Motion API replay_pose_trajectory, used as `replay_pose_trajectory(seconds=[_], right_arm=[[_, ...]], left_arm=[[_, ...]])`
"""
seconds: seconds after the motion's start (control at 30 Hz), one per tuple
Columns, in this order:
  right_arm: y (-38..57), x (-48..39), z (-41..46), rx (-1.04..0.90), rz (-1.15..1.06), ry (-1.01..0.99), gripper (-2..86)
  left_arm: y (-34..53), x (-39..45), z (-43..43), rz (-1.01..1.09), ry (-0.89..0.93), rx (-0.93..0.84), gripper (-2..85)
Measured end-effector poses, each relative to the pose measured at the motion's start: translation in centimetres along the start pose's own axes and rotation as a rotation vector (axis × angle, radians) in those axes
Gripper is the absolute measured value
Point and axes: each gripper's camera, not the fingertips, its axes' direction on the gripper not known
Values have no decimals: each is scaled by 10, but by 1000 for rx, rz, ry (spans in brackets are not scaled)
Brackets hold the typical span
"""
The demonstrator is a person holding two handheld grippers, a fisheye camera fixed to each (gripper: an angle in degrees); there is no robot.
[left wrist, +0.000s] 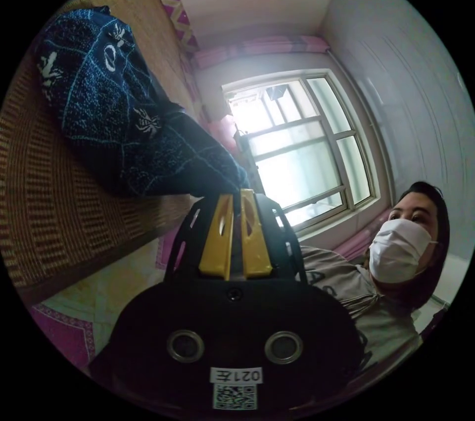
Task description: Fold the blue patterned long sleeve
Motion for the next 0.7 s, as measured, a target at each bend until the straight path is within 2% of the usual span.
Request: replay_pose_trajectory(seconds=[0.2,0.37,0.57,0.7], right_arm=[[42,33,-15,50,94,-244,142],[64,64,6,141,210,-559,160],[45,86,12,327,249,-748,178],[35,102,11,368,305,-756,185]], left_arm=[[-5,8,-11,-57,57,64,-9],[-12,21,-17,-40,46,78,-9],[-14,25,-22,-59,39,77,-9],[-16,26,-26,-56,19,67,-9]])
